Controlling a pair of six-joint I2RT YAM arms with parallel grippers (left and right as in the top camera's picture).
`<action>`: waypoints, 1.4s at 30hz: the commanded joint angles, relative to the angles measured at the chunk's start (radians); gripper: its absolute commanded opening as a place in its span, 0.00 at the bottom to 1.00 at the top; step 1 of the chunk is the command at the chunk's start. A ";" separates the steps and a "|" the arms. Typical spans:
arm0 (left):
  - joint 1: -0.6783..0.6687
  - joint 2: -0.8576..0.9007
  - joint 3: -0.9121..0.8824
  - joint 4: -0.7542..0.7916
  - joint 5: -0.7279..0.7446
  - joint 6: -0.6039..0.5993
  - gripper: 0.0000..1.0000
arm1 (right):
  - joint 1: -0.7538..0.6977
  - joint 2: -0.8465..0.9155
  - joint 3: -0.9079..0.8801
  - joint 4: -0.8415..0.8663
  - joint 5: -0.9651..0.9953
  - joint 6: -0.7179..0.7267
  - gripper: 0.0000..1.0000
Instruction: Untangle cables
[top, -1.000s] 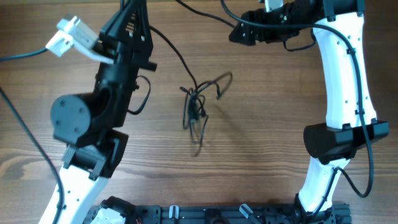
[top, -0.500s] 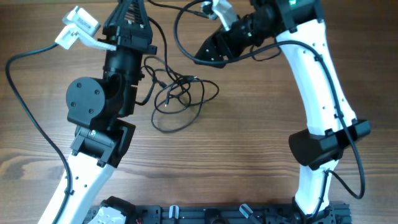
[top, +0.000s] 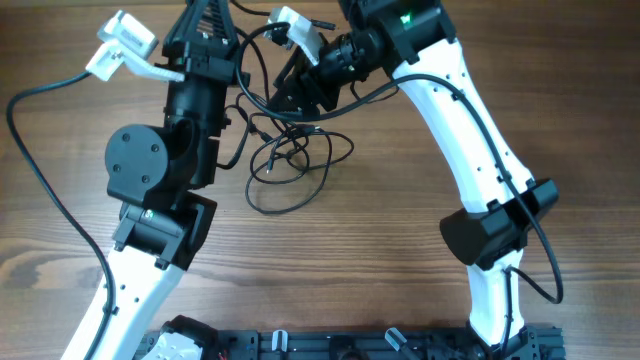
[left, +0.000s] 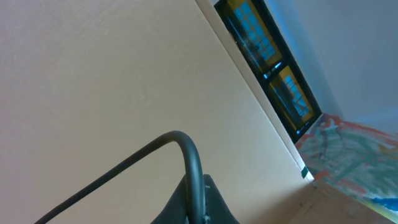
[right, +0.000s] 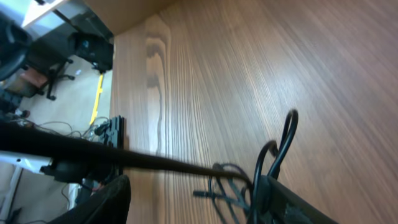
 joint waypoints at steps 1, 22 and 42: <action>0.004 -0.043 0.018 0.008 -0.017 -0.017 0.04 | -0.003 0.045 -0.003 0.090 -0.071 0.038 0.64; 0.021 -0.082 0.018 -0.006 -0.043 -0.203 0.04 | 0.043 0.064 -0.003 0.327 -0.094 0.235 0.40; 0.167 -0.167 0.018 -0.656 -0.238 -0.042 0.04 | -0.073 -0.306 -0.001 0.241 0.538 0.583 0.04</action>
